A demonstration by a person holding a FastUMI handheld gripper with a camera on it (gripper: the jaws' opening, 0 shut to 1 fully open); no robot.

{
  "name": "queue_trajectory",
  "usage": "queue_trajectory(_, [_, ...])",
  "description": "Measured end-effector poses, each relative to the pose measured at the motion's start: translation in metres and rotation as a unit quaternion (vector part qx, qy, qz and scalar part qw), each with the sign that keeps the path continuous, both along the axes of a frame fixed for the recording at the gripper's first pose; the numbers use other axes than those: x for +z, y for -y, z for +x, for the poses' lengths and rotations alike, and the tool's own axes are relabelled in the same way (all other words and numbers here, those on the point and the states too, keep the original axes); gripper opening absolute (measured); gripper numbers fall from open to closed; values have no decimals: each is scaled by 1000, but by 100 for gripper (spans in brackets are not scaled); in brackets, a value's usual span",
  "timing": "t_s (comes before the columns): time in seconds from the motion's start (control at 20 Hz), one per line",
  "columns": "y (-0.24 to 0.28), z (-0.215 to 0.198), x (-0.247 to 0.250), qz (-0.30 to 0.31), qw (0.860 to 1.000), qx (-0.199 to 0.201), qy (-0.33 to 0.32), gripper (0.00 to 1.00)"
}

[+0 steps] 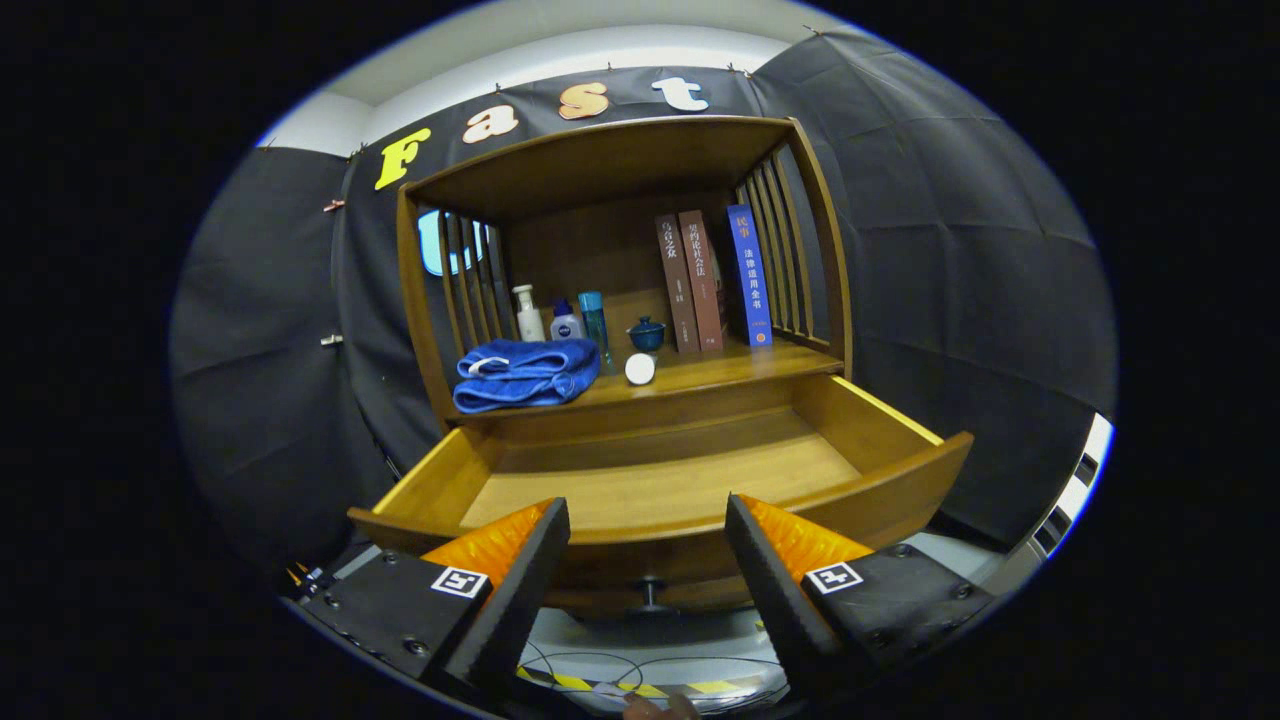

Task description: Pull open the drawer, take out the items inside it, and place them on the countertop above the cabinet.

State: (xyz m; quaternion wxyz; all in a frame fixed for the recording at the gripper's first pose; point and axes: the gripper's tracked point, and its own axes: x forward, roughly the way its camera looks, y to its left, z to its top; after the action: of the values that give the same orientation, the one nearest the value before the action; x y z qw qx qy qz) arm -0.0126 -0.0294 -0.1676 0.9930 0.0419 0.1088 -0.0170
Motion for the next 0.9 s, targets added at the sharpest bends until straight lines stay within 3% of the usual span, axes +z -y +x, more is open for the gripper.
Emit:
queue_trajectory(0.35, [-5,5,-56,-12,1000,-1,-25,100])
queue_trajectory(0.9, [-8,16,-63,-33,999,6,-23,100])
